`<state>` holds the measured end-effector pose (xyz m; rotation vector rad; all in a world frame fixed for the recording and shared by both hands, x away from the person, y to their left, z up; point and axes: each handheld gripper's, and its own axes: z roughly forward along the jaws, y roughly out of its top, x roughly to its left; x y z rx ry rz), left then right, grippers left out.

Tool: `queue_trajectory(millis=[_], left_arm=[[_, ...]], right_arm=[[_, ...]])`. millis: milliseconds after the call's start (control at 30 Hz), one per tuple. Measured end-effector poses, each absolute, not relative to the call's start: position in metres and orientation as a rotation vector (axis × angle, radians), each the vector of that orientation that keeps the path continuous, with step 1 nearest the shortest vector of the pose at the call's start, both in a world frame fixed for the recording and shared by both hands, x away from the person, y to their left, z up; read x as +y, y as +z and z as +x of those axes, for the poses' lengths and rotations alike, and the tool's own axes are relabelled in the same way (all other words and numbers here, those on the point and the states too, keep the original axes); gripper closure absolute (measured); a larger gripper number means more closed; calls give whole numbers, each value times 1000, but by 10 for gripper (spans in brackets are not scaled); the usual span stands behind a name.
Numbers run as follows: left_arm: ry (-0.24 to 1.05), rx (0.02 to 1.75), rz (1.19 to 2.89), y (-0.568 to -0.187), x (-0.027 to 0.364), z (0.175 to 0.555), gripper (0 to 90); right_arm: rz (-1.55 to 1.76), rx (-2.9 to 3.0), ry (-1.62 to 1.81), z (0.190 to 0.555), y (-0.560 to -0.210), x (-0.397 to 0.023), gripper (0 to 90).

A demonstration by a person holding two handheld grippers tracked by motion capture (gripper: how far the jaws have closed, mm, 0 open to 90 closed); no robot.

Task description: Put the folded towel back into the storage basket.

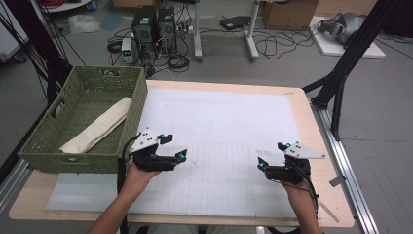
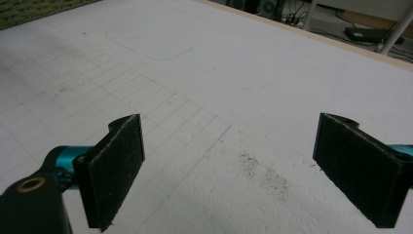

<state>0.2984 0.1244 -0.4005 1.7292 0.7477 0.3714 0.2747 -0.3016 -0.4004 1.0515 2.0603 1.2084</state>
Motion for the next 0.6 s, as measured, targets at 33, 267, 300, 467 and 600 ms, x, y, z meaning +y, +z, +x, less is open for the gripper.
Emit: queue_trajectory(millis=[33, 267, 300, 467, 600], left_arm=[[372, 747, 1728, -402, 125, 297, 221], [374, 754, 1726, -405, 128, 296, 221], [376, 754, 1729, -405, 129, 296, 222], [380, 756, 1729, -406, 128, 295, 222], [375, 756, 1733, -406, 127, 295, 222]], right_arm=[[1057, 2062, 1209, 274, -401, -301, 107], [1061, 2060, 1215, 274, -403, -297, 108], [1057, 2060, 1213, 275, -404, -297, 107], [1061, 2064, 1210, 276, -404, -296, 108], [1053, 2066, 1212, 276, -404, -296, 108]])
